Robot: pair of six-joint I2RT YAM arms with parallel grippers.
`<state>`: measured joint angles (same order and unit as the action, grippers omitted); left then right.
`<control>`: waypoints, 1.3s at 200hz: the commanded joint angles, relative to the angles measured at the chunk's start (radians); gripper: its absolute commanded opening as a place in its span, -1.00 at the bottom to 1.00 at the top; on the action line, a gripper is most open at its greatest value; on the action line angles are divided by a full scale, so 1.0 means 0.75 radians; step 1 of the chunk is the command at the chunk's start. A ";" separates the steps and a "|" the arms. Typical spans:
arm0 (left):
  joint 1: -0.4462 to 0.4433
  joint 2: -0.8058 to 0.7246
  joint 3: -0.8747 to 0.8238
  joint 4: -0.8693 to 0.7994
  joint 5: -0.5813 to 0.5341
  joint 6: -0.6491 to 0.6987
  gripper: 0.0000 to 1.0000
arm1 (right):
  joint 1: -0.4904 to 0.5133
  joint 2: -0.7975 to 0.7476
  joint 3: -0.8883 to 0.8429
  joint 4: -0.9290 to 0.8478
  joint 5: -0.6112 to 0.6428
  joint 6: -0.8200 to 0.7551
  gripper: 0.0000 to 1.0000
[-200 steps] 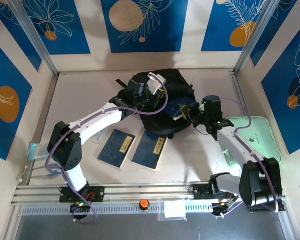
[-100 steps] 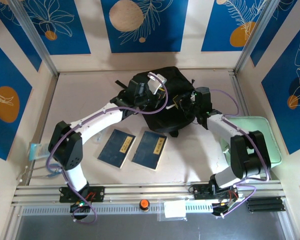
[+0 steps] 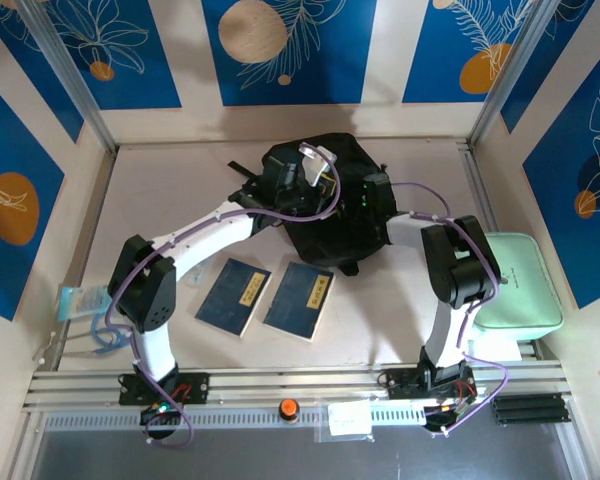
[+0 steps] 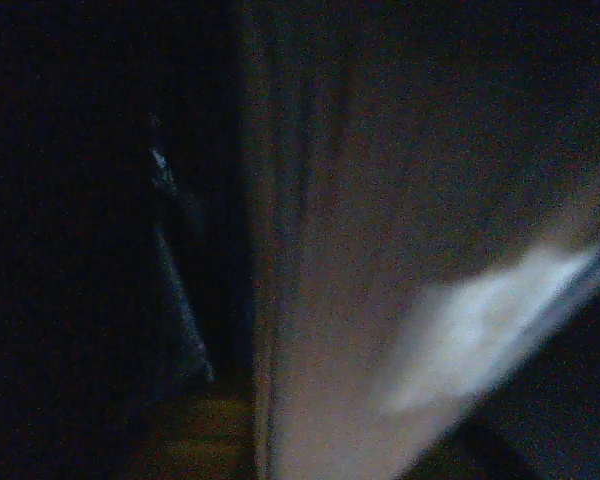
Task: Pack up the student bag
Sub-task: Place the book in the student bag.
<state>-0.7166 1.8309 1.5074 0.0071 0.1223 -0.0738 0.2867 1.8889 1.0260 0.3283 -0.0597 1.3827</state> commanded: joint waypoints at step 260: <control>0.006 0.086 0.132 -0.327 0.120 -0.086 -0.30 | -0.018 -0.874 -0.317 -0.748 0.375 -0.349 0.11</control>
<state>-0.7166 1.8965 1.5700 -0.1703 0.1455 -0.1108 0.2764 1.3605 0.8139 -0.0391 0.0517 1.1927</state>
